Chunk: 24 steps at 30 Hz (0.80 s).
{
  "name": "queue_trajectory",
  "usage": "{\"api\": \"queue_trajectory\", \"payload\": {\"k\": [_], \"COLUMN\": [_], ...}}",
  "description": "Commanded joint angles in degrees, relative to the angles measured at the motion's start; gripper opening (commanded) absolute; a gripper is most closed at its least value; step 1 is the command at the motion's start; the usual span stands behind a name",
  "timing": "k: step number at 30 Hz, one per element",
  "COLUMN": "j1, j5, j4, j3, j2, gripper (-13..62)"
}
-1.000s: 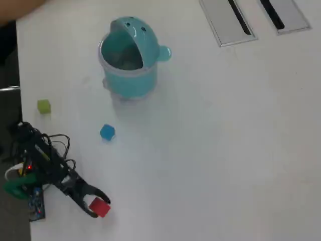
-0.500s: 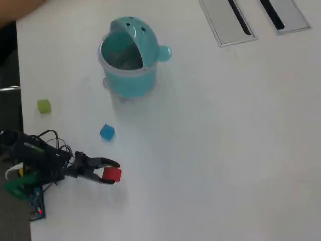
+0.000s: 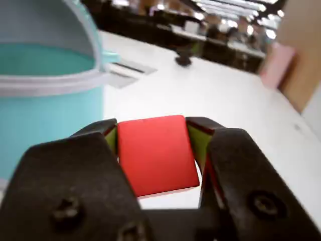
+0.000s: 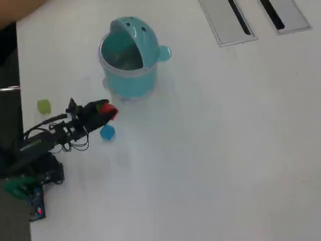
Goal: Grasp RGB lego blocks and put them in the bin one by one.
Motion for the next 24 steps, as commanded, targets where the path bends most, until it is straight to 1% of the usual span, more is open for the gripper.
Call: {"api": "queue_trajectory", "payload": {"k": [1, 3, 8, 9, 13, 14, 17, 19, 24], "j1": [-1.1, -5.6, -9.1, -13.0, -20.0, -23.2, -24.9, -25.9, -25.9], "j5": [-3.8, -5.2, -5.2, -5.1, -4.7, -4.7, -4.7, -4.7, -4.8], "j4": [0.5, 0.5, -0.1, 0.3, 3.5, 3.8, 4.5, 5.3, 8.1], "j3": [-10.6, -17.8, -24.2, -31.0, -42.7, -48.3, -54.1, -63.2, -75.4], "j2": [0.3, -6.7, -13.7, -19.6, -25.8, -30.4, -36.9, -44.7, -55.0], "gripper": [-5.3, -5.3, -5.3, -5.3, -5.4, -5.4, -5.4, -5.4, -5.3]}}
